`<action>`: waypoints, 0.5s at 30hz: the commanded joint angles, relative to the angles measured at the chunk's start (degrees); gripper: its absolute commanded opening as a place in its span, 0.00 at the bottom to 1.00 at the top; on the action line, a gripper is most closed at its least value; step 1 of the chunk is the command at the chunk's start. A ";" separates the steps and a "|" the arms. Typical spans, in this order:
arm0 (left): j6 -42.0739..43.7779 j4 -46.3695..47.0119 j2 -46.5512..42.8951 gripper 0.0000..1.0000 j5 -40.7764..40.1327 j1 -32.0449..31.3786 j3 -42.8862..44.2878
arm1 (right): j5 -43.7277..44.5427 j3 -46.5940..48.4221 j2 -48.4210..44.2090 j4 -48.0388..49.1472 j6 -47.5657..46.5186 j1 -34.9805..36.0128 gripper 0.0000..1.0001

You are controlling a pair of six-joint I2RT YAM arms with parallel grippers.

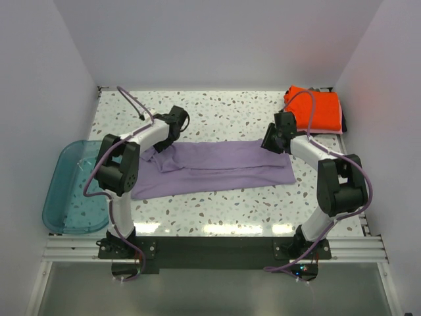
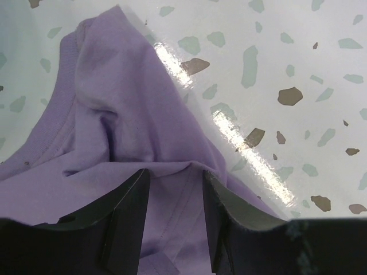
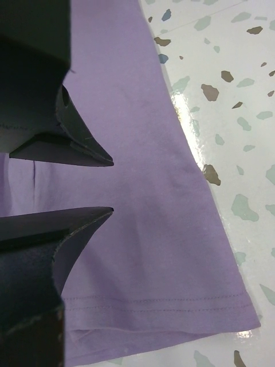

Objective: Fold and stack the t-shirts
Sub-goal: Fold the tshirt

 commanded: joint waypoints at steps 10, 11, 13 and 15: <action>-4.71 -2.73 -0.20 0.41 -4.93 -0.11 -0.32 | -0.52 -0.04 -1.63 2.66 -0.22 0.14 0.38; -4.71 -2.81 -0.37 0.41 -5.02 -0.11 -0.41 | -0.52 -0.04 -1.46 2.66 -0.14 0.14 0.38; -4.71 -2.81 -0.38 0.40 -5.19 -0.02 -0.67 | -0.61 -0.04 -1.46 2.84 -0.13 0.22 0.37; -4.71 -2.81 -0.55 0.38 -5.28 0.16 -0.94 | -0.52 -0.04 -1.46 2.84 -0.22 0.14 0.37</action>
